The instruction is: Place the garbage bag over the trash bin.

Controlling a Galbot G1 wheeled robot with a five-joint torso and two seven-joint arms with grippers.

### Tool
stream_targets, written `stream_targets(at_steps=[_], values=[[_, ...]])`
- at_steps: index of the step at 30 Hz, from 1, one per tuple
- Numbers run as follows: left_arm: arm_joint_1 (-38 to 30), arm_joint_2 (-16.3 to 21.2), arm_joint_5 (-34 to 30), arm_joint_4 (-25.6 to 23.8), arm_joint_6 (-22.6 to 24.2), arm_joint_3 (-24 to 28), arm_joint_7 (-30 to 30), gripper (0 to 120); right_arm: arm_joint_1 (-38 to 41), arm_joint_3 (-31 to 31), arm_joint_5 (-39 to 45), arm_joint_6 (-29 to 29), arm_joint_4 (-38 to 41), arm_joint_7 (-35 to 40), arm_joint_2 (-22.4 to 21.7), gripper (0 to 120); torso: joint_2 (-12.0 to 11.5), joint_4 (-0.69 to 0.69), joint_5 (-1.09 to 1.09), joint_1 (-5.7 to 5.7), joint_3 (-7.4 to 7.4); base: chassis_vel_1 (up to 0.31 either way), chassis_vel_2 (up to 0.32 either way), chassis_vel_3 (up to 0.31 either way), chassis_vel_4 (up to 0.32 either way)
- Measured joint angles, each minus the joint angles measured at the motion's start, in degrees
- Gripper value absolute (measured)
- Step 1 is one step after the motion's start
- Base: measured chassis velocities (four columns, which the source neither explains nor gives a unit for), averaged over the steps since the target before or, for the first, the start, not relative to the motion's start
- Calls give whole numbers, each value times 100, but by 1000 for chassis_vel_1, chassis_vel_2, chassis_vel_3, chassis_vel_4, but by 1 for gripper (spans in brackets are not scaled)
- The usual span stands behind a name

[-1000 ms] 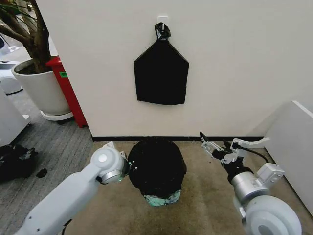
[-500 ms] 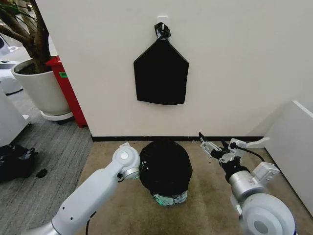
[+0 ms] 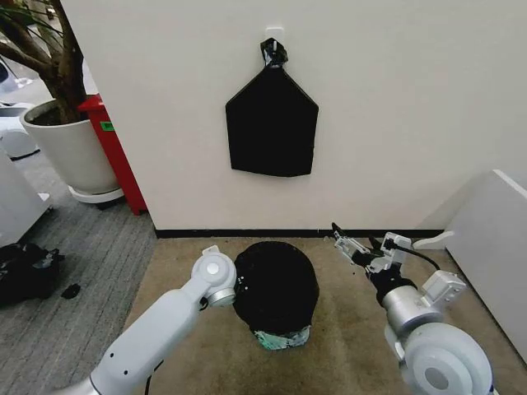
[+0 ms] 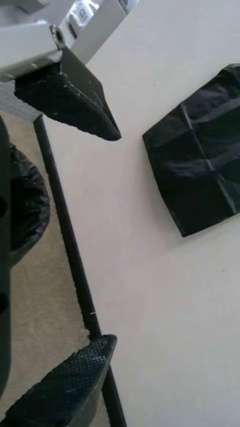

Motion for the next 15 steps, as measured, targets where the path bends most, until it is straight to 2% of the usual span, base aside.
stream_targets(at_steps=[3,5,6,10,12,15], values=[[20,-4,13,-6,21,-4,2,0,-25,-21,-2,2,17,0,7,100,0,0,-1,0,0,0,0,0,0],[22,5,57,-45,22,-7,66,7,-32,-35,-7,3,22,-1,14,100,0,-1,-2,0,0,0,0,0,0],[22,5,57,-45,22,-7,66,7,-32,-35,-7,3,22,-1,14,100,0,-1,-2,0,0,0,0,0,0],[-10,32,108,-159,26,-8,157,24,-35,-60,-17,8,28,-8,15,100,-2,-2,-7,0,3,0,0,0,0],[-21,32,105,-176,26,-9,159,27,-35,-64,-18,8,29,-10,13,100,-2,-2,-6,0,3,0,0,0,0],[-66,29,82,-266,26,-16,161,41,-27,-84,-21,9,31,-17,-1,100,-2,-3,-3,0,2,0,0,0,0]])
